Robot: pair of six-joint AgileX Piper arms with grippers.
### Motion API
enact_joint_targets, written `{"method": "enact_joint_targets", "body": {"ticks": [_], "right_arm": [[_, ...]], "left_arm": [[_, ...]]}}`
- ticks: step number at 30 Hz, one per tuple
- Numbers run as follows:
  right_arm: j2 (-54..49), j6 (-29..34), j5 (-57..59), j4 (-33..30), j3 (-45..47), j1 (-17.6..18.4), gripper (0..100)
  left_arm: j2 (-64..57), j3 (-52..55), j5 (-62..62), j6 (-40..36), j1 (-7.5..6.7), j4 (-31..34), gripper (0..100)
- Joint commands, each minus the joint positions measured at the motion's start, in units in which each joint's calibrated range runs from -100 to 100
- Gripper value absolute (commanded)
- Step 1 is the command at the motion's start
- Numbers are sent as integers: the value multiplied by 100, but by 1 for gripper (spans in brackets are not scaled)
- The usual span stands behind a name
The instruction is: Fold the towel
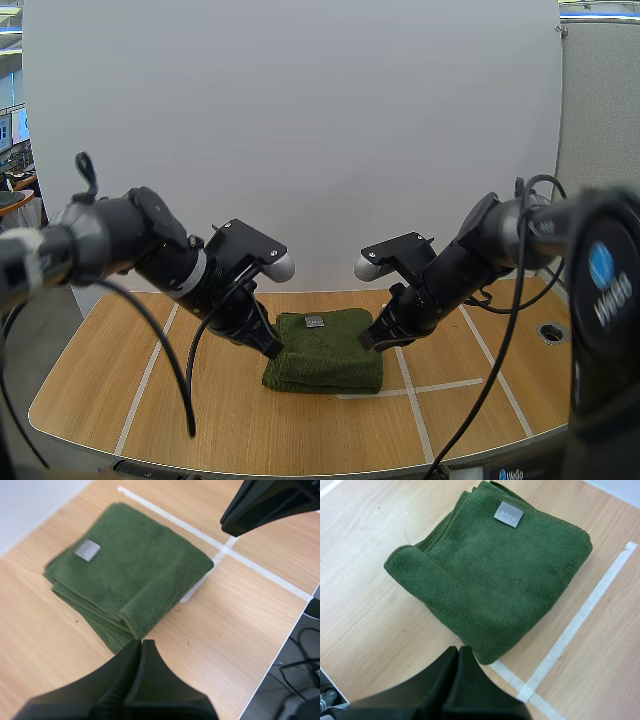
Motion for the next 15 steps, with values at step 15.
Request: {"method": "enact_joint_targets", "body": {"ticks": [15], "right_arm": [[-1435, -52, 114, -441, 490, -240, 0]], "left_arm": [[-1213, 420, -453, -653, 3, 407, 0]]}}
